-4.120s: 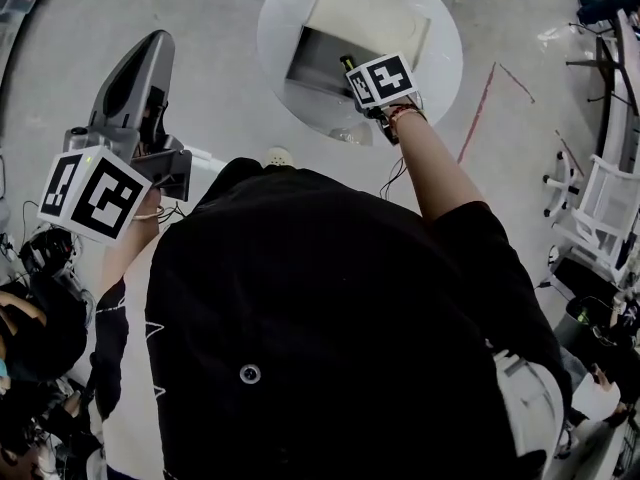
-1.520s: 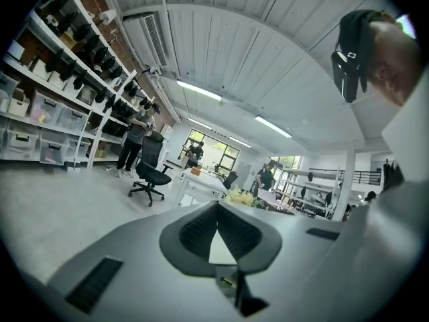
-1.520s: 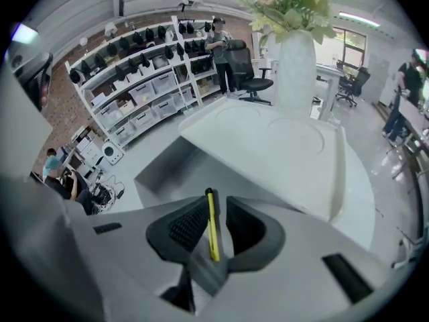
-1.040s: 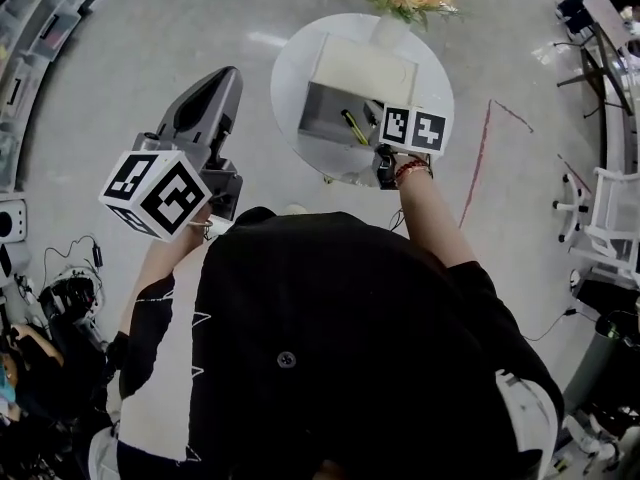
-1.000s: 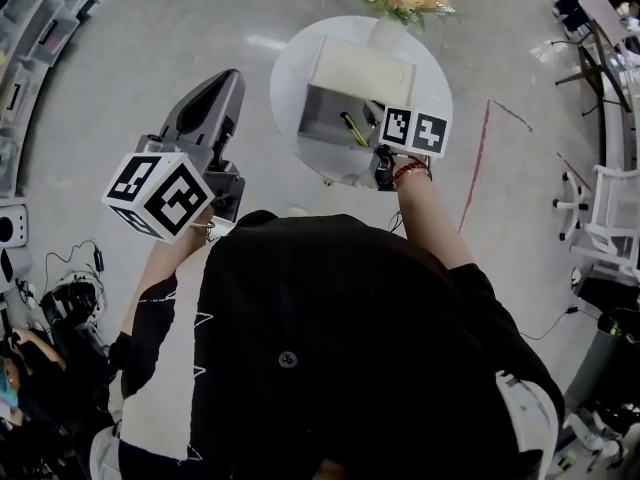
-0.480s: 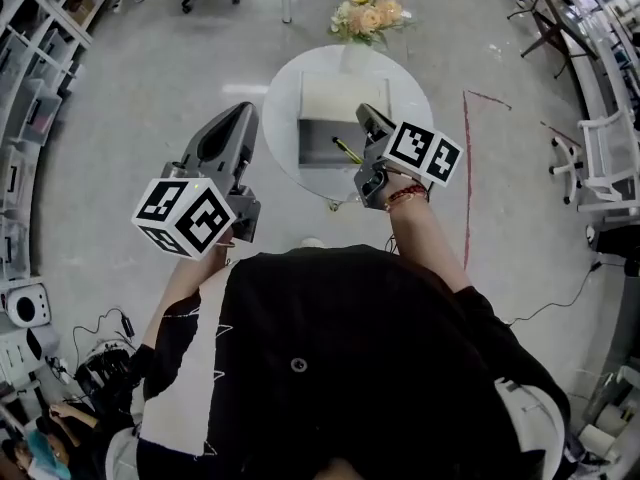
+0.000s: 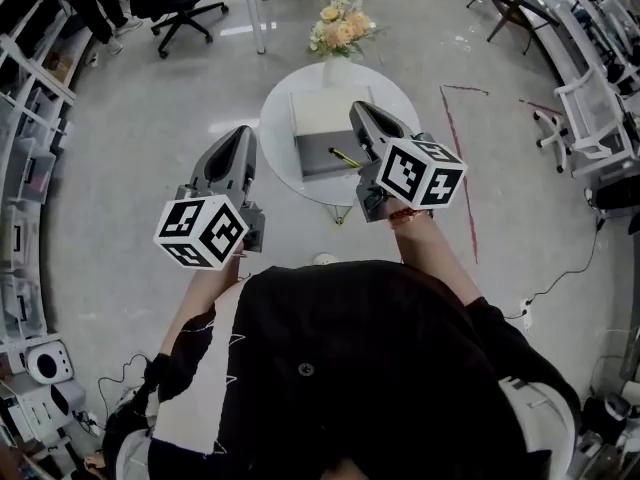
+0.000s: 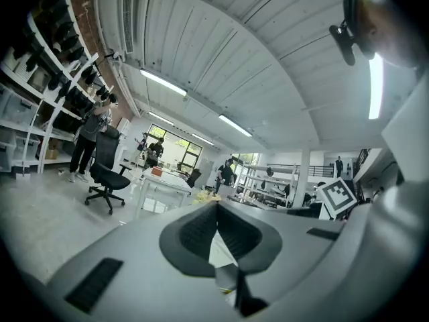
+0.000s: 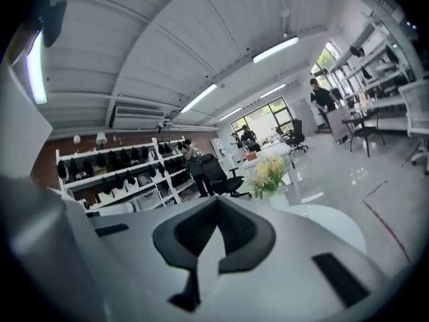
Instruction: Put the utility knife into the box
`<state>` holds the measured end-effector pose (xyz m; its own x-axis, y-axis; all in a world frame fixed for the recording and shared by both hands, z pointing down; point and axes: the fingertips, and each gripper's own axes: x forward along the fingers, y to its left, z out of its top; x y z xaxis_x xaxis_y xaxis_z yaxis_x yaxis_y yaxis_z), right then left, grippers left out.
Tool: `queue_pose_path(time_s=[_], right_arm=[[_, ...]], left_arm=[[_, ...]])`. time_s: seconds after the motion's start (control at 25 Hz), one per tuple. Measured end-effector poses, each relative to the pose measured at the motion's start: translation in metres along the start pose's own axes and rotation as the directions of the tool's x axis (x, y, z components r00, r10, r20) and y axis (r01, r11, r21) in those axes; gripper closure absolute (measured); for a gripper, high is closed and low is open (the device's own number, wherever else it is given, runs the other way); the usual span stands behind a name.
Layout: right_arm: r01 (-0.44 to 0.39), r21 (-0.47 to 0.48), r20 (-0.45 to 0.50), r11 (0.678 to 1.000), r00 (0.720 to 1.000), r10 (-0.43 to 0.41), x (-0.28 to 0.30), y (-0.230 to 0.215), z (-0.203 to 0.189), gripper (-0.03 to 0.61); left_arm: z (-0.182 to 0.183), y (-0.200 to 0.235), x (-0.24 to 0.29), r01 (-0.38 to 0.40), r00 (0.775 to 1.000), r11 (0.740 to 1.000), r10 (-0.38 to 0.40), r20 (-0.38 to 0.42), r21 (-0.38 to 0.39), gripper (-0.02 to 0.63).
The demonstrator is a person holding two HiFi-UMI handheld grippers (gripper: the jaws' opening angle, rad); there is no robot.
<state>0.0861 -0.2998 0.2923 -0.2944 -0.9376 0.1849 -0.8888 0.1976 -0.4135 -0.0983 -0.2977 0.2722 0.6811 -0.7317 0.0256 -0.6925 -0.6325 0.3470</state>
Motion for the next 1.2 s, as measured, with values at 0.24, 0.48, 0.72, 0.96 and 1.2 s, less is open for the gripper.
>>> queue_pose_path(time_s=[0.24,0.48,0.72,0.96,1.2], right_arm=[[0.026,-0.086,-0.004,0.996,1.0,-0.027,-0.025,0.024,-0.013,0.575],[0.063,-0.099,-0.003,0.993,0.998,-0.064,-0.047,0.034,-0.027,0.575],[0.097,-0.126,0.012,0.987,0.995,-0.097,-0.077,0.046,-0.042,0.575],[0.123,-0.145,0.011,0.982,0.992,-0.123,-0.106,0.057,-0.06,0.575],[0.14,-0.153,-0.004,0.978,0.99,-0.142,-0.128,0.063,-0.077,0.575]], left_arm=[[-0.01,-0.009,-0.025,0.029,0.999,1.0,-0.029,-0.021,-0.008,0.603],[-0.009,-0.02,-0.046,0.058,0.998,0.998,-0.058,-0.023,-0.002,0.603],[-0.019,-0.037,-0.068,0.094,0.995,0.996,-0.094,-0.04,-0.001,0.603],[-0.033,-0.051,-0.091,0.12,0.991,0.993,-0.121,-0.052,-0.015,0.603],[-0.045,-0.061,-0.107,0.135,0.989,0.99,-0.136,-0.062,-0.028,0.603]])
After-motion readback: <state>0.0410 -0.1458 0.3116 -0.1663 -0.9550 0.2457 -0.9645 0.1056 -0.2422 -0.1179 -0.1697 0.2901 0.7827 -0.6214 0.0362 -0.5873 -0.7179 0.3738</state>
